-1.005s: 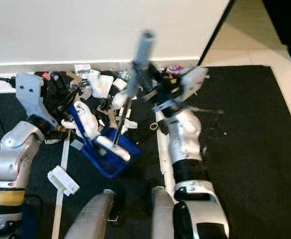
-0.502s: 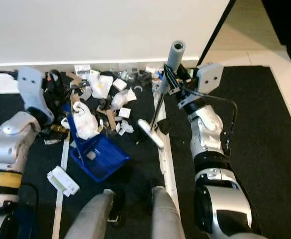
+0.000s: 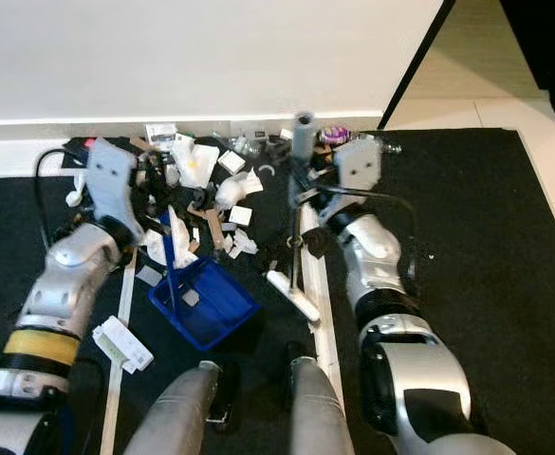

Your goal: Sweep floor

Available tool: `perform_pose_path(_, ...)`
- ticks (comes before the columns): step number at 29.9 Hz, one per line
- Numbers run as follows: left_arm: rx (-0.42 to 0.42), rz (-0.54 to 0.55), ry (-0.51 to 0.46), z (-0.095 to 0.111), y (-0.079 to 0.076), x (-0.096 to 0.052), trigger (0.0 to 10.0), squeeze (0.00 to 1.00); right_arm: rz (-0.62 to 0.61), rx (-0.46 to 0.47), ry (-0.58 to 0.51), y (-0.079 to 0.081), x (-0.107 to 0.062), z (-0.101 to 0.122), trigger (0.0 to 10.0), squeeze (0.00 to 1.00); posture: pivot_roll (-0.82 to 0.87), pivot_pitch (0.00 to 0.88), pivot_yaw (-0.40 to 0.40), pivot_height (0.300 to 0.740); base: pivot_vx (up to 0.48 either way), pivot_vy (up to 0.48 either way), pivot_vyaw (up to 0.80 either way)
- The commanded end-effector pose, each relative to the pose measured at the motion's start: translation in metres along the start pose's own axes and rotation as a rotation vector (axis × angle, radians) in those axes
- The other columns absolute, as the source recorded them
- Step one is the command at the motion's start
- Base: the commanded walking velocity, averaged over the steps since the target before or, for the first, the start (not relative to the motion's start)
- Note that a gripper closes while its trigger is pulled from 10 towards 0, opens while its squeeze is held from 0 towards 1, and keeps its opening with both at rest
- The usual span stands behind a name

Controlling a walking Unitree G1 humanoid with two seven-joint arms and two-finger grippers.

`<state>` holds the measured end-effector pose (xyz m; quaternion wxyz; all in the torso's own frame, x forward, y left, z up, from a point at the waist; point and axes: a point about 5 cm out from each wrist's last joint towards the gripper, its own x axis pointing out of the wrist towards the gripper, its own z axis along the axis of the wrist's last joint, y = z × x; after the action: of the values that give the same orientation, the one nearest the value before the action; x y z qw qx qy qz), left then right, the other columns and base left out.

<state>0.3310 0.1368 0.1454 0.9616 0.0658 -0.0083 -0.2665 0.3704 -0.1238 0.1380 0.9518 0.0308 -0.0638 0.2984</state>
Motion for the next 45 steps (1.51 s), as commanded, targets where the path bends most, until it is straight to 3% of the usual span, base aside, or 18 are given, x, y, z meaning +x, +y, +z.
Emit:
perform_pose_path(1, -0.081, -0.118, 0.023, -0.012, -0.025, 0.000, 10.0, 0.00, 0.048, 0.016, 0.004, 0.010, 0.004, -0.004, 10.0, 0.00, 0.10, 0.282, 0.002, 0.740, 0.000, 0.000, 0.00)
perform_pose_path(6, -0.070, -0.194, 0.029, -0.018, -0.041, -0.009, 10.0, 0.00, 0.175, 0.091, -0.030, 0.039, 0.017, -0.006, 10.0, 0.00, 0.10, 0.276, -0.002, 0.740, 0.000, 0.000, 0.00)
perform_pose_path(10, -0.069, -0.192, 0.028, -0.019, -0.043, -0.009, 10.0, 0.00, 0.201, 0.092, -0.033, 0.044, 0.019, -0.006, 10.0, 0.00, 0.10, 0.276, -0.002, 0.740, 0.000, 0.000, 0.00)
perform_pose_path(12, -0.065, -0.120, -0.007, -0.014, -0.040, -0.005, 10.0, 0.00, 0.358, 0.130, -0.085, 0.070, 0.022, -0.006, 10.0, 0.00, 0.11, 0.266, -0.016, 0.740, 0.000, 0.000, 0.00)
perform_pose_path(15, -0.066, -0.071, -0.041, -0.006, -0.033, -0.005, 10.0, 0.00, 0.442, 0.143, -0.153, 0.078, 0.023, 0.002, 10.0, 0.00, 0.10, 0.264, -0.016, 0.740, 0.000, 0.000, 0.00)
perform_pose_path(17, -0.038, 0.002, -0.100, 0.014, -0.012, -0.013, 10.0, 0.00, 0.409, 0.083, -0.287, 0.058, 0.021, 0.035, 10.0, 0.00, 0.08, 0.257, -0.010, 0.740, 0.000, 0.000, 0.00)
perform_pose_path(19, -0.032, 0.021, -0.114, 0.019, -0.007, -0.015, 10.0, 0.00, 0.396, 0.070, -0.317, 0.052, 0.019, 0.043, 10.0, 0.00, 0.08, 0.256, -0.009, 0.740, 0.000, 0.000, 0.00)
perform_pose_path(24, 0.037, 0.199, -0.202, 0.052, 0.040, -0.036, 10.0, 0.00, 0.175, 0.037, -0.526, 0.002, 0.001, 0.100, 10.0, 0.00, 0.07, 0.247, 0.000, 0.740, 0.000, 0.000, 0.00)
perform_pose_path(27, 0.083, 0.242, -0.233, 0.067, 0.057, -0.048, 10.0, 0.00, 0.053, 0.010, -0.616, -0.021, -0.015, 0.122, 10.0, 0.00, 0.07, 0.243, 0.006, 0.740, 0.000, 0.000, 0.00)
perform_pose_path(29, 0.108, 0.232, -0.233, 0.071, 0.060, -0.052, 10.0, 0.00, -0.063, -0.025, -0.653, -0.039, -0.027, 0.131, 10.0, 0.00, 0.07, 0.238, 0.009, 0.740, 0.000, 0.000, 0.00)
perform_pose_path(32, 0.118, 0.223, -0.229, 0.071, 0.060, -0.052, 10.0, 0.00, -0.122, -0.033, -0.666, -0.046, -0.031, 0.134, 10.0, 0.00, 0.07, 0.237, 0.011, 0.740, 0.000, 0.000, 0.00)
perform_pose_path(33, 0.119, 0.215, -0.222, 0.069, 0.058, -0.052, 10.0, 0.00, -0.192, -0.024, -0.671, -0.057, -0.037, 0.136, 10.0, 0.00, 0.07, 0.235, 0.015, 0.740, 0.000, 0.000, 0.00)
perform_pose_path(35, 0.118, 0.207, -0.215, 0.067, 0.055, -0.052, 10.0, 0.00, -0.247, -0.025, -0.651, -0.066, -0.042, 0.134, 10.0, 0.00, 0.06, 0.233, 0.017, 0.740, 0.000, 0.000, 0.00)
perform_pose_path(38, 0.099, 0.170, -0.210, 0.063, 0.043, -0.048, 10.0, 0.00, -0.353, -0.044, -0.530, -0.081, -0.054, 0.116, 10.0, 0.00, 0.06, 0.230, 0.018, 0.740, 0.000, 0.000, 0.00)
perform_pose_path(45, 0.071, 0.050, -0.206, 0.074, 0.035, -0.049, 10.0, 0.00, -0.398, -0.014, -0.407, -0.083, -0.061, 0.091, 10.0, 0.00, 0.05, 0.225, 0.020, 0.740, 0.000, 0.000, 0.00)
